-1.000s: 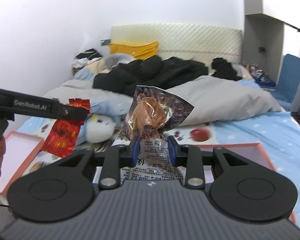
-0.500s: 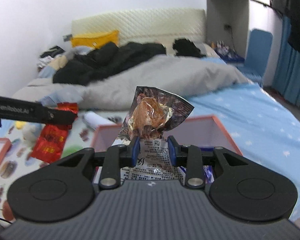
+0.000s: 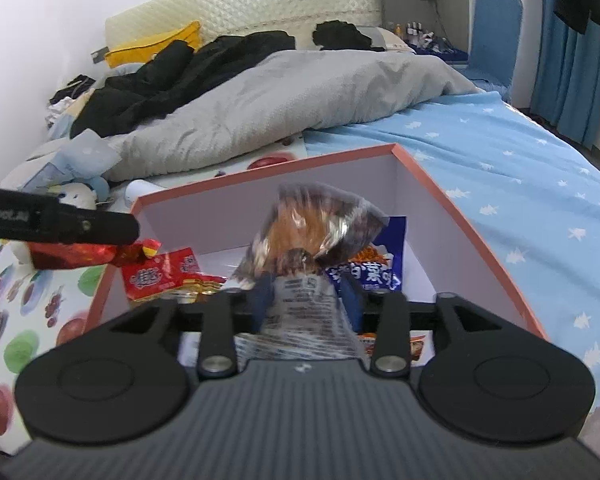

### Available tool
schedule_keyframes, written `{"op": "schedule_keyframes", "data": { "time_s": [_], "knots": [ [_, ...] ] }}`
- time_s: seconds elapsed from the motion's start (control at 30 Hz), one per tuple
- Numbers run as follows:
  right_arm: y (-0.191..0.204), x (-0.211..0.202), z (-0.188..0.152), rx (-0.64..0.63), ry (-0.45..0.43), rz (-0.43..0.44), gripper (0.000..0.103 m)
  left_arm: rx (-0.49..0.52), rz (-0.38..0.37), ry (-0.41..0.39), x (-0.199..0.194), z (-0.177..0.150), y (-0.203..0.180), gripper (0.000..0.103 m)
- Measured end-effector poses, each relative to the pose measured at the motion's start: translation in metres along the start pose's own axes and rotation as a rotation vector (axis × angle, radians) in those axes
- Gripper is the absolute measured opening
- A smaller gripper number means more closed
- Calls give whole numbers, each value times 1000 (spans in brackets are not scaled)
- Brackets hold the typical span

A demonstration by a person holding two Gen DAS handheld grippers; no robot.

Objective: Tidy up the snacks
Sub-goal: 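Open both tools over the pink box to drop the snacks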

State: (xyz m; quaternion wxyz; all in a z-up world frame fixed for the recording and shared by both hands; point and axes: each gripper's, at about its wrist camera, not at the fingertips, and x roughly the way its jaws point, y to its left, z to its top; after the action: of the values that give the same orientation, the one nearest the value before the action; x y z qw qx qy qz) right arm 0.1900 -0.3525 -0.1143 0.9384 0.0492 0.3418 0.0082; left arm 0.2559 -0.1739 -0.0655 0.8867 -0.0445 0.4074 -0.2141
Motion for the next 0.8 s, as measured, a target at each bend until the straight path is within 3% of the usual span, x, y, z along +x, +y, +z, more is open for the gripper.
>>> {"op": "schedule_keyframes", "data": {
  "time_s": [0.1,0.47,0.63,0.8],
  "knots": [
    [-1,-5,3,-6,-16,-6,74,7,16,-4,-5,5,-1,79],
    [9,-73,28,2,-165,18,74,27,1,-112,-74,18,-8,81],
    [18,-107,35,9,-224,30,74,45,4,-168,-109,13,-15,96],
    [27,-131,33,6,-253,51,74,47,17,-208,-136,1,-18,102]
  ]
}}
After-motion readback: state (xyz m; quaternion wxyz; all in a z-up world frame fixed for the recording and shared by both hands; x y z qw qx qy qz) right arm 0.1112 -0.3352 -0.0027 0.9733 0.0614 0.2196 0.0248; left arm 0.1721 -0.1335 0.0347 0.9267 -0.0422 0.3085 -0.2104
